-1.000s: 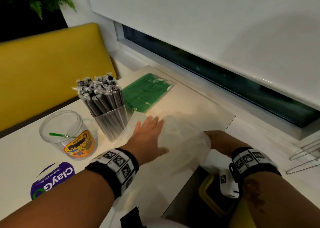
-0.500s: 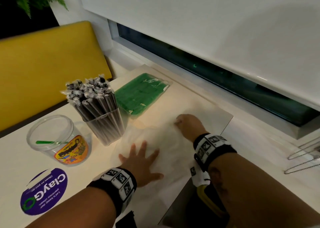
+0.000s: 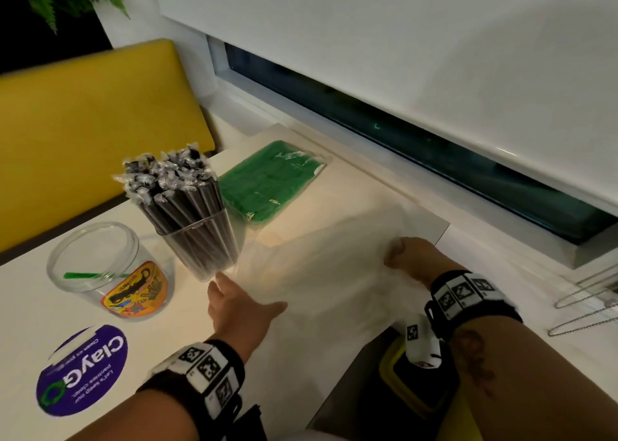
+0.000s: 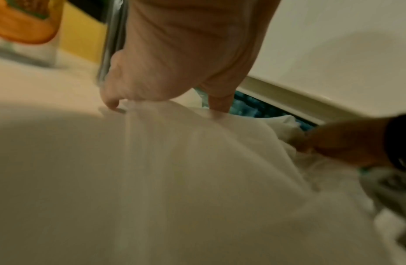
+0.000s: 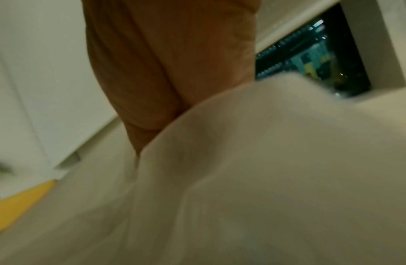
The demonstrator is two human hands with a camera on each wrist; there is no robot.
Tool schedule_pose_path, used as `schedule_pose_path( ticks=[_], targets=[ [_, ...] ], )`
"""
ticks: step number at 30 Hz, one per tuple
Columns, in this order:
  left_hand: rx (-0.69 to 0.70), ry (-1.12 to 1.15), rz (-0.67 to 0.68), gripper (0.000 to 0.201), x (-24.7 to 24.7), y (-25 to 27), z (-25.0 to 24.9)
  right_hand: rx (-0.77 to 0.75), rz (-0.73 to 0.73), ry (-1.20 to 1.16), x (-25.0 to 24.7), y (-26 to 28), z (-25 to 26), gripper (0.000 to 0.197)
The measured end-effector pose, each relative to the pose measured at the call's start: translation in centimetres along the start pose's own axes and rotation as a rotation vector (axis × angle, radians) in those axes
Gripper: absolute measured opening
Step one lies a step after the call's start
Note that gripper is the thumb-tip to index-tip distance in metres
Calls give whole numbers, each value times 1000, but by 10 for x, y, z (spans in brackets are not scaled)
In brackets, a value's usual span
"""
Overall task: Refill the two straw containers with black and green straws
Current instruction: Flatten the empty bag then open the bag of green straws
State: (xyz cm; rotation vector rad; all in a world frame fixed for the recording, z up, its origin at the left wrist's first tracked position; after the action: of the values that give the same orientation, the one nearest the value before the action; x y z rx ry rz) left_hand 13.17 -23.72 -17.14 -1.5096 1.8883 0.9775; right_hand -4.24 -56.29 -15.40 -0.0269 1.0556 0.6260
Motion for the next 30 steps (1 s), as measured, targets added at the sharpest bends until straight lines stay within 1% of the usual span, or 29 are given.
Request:
schedule_pose_path(
  ticks=[1,2,3,4,5,6,7,8,9,10,11,13,14,15,16,17,18,19,20,21,22,23,24,25,26,27,28,29,30],
  targets=[
    [-79,109,20,121,5,-2,3,37,-25,-205,2,1,0,30],
    [-154,277,63,109,9,-2,1,95,-47,-444,3,3,-2,28],
    [-228,465,143,96,19,-4,-1,149,-54,-648,4,6,-4,27],
    [-297,599,269,87,29,0,-7,150,-46,-781,4,9,-2,28],
    [-344,667,405,81,38,7,-15,106,-16,-830,4,12,5,28],
    [-365,674,518,73,42,15,-22,37,22,-873,4,16,14,26],
    [-370,665,598,61,43,21,-26,-22,65,-929,5,19,22,23],
    [-362,654,637,43,43,24,-27,-55,105,-987,5,21,28,22],
    [-348,664,663,28,42,26,-29,-70,116,-994,4,21,29,22],
    [-337,690,664,25,41,25,-28,-69,87,-965,3,17,23,22],
    [-325,737,634,29,37,21,-27,-39,21,-913,0,10,12,22],
    [-297,823,549,37,27,8,-21,101,-143,-825,-9,-4,-19,20],
    [-277,832,528,37,23,5,-18,152,-229,-778,-16,-7,-34,16],
    [-260,819,489,37,18,1,-13,164,-308,-681,-25,-7,-41,15],
    [-226,773,451,38,13,-4,-7,130,-371,-531,-34,-8,-45,20],
    [-172,717,411,41,7,-7,-3,65,-423,-371,-43,-7,-42,27],
    [-102,633,355,41,0,-11,0,4,-483,-285,-54,-4,-38,34],
    [-28,545,296,39,-8,-14,-1,-22,-551,-285,-66,1,-32,36],
    [-10,507,268,33,-11,-15,-2,-37,-644,-328,-81,7,-24,36],
    [11,482,224,31,-16,-18,-2,-86,-764,-357,-100,20,-9,33],
    [64,443,175,28,-22,-18,-6,-176,-879,-354,-115,39,17,30],
    [70,477,178,21,-21,-15,-11,-310,-955,-364,-122,60,47,27],
    [71,539,181,13,-20,-13,-18,-493,-969,-370,-121,85,83,26],
    [18,584,157,9,-19,-14,-16,-705,-920,-314,-103,109,119,28],
    [4,597,161,10,-16,-12,-20,-903,-791,-194,-68,128,149,34],
    [19,564,175,14,-14,-11,-24,-990,-585,-12,-20,137,165,45],
    [34,531,184,20,-13,-10,-26,-940,-349,186,30,133,160,56],
    [73,461,182,23,-16,-11,-28,-829,-163,343,71,123,142,64],
    [146,347,181,21,-19,-12,-33,-721,-39,422,100,112,118,68]
  ],
)
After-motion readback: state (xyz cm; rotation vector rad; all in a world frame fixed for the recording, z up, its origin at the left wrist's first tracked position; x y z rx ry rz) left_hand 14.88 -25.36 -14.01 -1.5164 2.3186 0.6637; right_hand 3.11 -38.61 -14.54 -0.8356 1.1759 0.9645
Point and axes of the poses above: each hand's wrist, its own y-axis away from the middle knuckle, its own x-axis out of the palm, z = x × y, the point moved 10 cm from there along -y, towards the middle knuckle, and after that the axes turned 12 degrees about -z, right-handed, at the moved point
